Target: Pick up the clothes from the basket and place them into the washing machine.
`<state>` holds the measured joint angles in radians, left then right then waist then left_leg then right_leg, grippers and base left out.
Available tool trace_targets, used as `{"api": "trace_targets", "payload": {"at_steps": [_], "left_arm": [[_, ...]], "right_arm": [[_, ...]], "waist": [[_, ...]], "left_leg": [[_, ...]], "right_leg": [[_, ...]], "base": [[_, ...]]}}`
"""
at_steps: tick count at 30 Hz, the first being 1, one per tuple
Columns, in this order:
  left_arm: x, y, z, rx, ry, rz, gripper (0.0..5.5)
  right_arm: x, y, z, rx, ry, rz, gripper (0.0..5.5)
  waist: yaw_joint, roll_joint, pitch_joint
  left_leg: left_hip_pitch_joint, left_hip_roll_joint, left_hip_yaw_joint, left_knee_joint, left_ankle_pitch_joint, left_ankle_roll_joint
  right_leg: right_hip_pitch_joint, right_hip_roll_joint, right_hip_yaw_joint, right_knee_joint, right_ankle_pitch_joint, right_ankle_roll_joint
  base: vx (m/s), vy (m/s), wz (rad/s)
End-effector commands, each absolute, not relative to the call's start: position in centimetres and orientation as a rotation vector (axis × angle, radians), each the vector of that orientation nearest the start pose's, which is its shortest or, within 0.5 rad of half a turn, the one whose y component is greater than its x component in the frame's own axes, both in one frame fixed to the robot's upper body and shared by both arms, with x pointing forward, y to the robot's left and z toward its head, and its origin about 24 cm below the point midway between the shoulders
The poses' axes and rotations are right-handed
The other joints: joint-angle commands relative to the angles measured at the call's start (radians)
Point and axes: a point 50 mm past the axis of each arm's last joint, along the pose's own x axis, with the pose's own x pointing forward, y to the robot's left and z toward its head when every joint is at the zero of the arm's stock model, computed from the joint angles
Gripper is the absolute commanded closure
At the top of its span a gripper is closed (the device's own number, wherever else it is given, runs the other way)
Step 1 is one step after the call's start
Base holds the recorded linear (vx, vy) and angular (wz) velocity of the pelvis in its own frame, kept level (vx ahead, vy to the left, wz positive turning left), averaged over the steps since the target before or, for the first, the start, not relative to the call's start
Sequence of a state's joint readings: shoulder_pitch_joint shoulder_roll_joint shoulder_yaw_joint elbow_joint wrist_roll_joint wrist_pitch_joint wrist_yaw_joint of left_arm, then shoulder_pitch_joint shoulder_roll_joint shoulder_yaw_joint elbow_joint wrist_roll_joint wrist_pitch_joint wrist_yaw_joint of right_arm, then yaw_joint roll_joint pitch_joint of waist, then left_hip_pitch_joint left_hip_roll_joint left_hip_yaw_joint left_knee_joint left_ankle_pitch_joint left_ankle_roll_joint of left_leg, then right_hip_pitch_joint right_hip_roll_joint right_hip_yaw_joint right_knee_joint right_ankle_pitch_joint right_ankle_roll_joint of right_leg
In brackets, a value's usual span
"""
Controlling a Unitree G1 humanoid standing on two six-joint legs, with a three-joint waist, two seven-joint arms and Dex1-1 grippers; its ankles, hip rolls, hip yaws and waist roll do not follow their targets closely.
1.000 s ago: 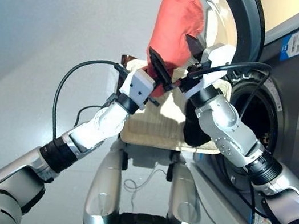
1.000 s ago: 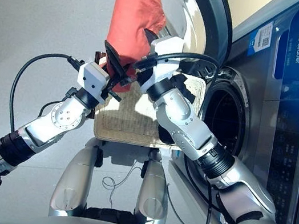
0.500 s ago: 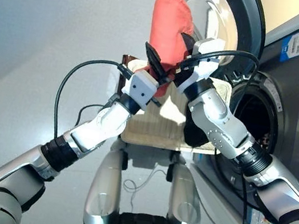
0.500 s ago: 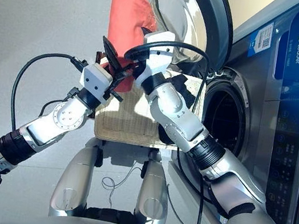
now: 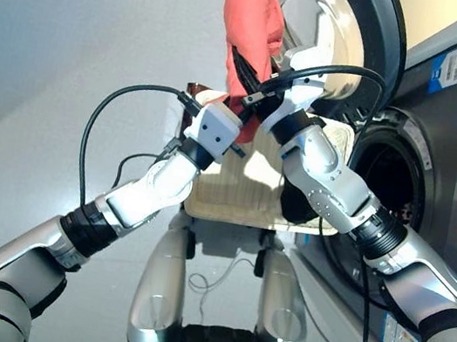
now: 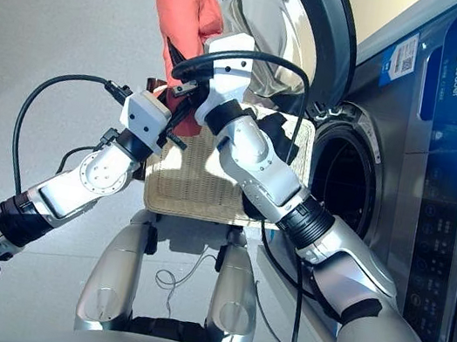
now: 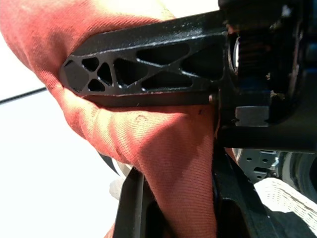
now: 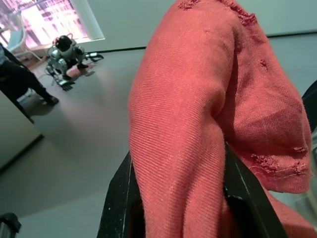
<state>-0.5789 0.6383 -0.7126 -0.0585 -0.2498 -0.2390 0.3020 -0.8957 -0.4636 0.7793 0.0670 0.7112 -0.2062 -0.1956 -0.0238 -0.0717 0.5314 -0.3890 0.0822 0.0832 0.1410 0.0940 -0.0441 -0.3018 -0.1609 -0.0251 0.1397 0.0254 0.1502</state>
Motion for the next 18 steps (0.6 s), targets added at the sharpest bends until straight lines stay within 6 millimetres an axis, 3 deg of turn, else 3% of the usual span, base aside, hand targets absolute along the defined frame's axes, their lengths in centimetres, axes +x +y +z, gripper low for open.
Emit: {"api": "trace_targets", "payload": {"at_steps": [1, 3, 4, 5, 7, 9, 11, 14, 15, 18], "left_arm": [[25.6, 5.8, 20.4, 0.320, -0.896, -0.614, 5.50], [25.7, 5.9, 20.2, 0.297, -0.881, -0.604, 5.50], [25.7, 5.9, 20.1, 0.290, -0.876, -0.602, 5.13], [25.8, 6.2, 20.0, 0.285, -0.874, -0.594, 4.53], [25.8, 6.3, 19.9, 0.280, -0.867, -0.597, 3.26], [25.7, 6.3, 19.7, 0.249, -0.851, -0.617, 0.00], [25.5, 6.1, 19.5, 0.197, -0.824, -0.672, 0.00], [25.6, 5.8, 19.3, 0.176, -0.803, -0.699, 0.00], [25.6, 5.8, 19.4, 0.148, -0.791, -0.718, 0.00], [25.8, 5.7, 19.4, 0.118, -0.773, -0.735, 0.00]], "right_arm": [[30.5, -4.8, 25.0, 0.018, -0.698, 0.602, 5.50], [30.5, -5.6, 24.6, -0.010, -0.732, 0.534, 5.50], [30.7, -6.0, 24.2, -0.030, -0.734, 0.503, 5.50], [31.4, -7.3, 23.4, -0.123, -0.745, 0.395, 5.50], [31.5, -8.0, 22.9, -0.199, -0.759, 0.340, 5.50], [32.0, -9.2, 21.8, -0.238, -0.740, 0.270, 5.50], [33.2, -11.4, 19.6, -0.281, -0.659, 0.145, 5.50], [33.9, -12.8, 18.3, -0.301, -0.609, 0.072, 5.50], [34.6, -14.5, 17.1, -0.323, -0.550, -0.012, 5.50], [35.2, -16.8, 15.6, -0.300, -0.474, -0.138, 5.50]], "waist": [[0.018, -0.011, -0.026], [0.017, -0.006, -0.027], [0.017, -0.003, -0.027], [0.015, 0.001, -0.028], [0.013, 0.003, -0.029], [0.012, 0.008, -0.030], [0.010, 0.016, -0.031], [0.012, 0.021, -0.035], [0.013, 0.026, -0.037], [0.015, 0.033, -0.040]], "left_leg": [[0.019, -0.014, 0.023, 0.084, -0.062, -0.044], [0.019, -0.014, 0.022, 0.084, -0.063, -0.043], [0.020, -0.015, 0.022, 0.084, -0.063, -0.042], [0.021, -0.014, 0.021, 0.082, -0.063, -0.041], [0.021, -0.014, 0.018, 0.083, -0.064, -0.041], [0.019, -0.015, 0.016, 0.086, -0.065, -0.040], [0.017, -0.018, 0.011, 0.087, -0.066, -0.038], [0.018, -0.020, 0.008, 0.086, -0.066, -0.038], [0.020, -0.021, 0.005, 0.086, -0.067, -0.038], [0.025, -0.023, 0.004, 0.082, -0.067, -0.038]], "right_leg": [[-0.077, -0.019, 0.067, 0.015, 0.079, 0.023], [-0.077, -0.020, 0.066, 0.017, 0.077, 0.023], [-0.076, -0.020, 0.065, 0.018, 0.077, 0.023], [-0.077, -0.019, 0.065, 0.019, 0.076, 0.024], [-0.077, -0.018, 0.065, 0.020, 0.074, 0.024], [-0.078, -0.020, 0.065, 0.022, 0.073, 0.025], [-0.079, -0.021, 0.062, 0.027, 0.070, 0.026], [-0.077, -0.023, 0.061, 0.028, 0.070, 0.027], [-0.074, -0.025, 0.060, 0.027, 0.068, 0.028], [-0.071, -0.026, 0.058, 0.029, 0.066, 0.028]], "base": [[0.000, 0.000, 0.000], [0.000, 0.000, 0.000], [0.000, 0.000, 0.000], [0.000, 0.000, 0.000], [0.000, 0.000, 0.000], [0.000, 0.000, 0.000], [0.000, 0.000, 0.000], [0.000, 0.000, 0.000], [0.000, 0.000, 0.000], [0.000, 0.000, 0.000]]}}
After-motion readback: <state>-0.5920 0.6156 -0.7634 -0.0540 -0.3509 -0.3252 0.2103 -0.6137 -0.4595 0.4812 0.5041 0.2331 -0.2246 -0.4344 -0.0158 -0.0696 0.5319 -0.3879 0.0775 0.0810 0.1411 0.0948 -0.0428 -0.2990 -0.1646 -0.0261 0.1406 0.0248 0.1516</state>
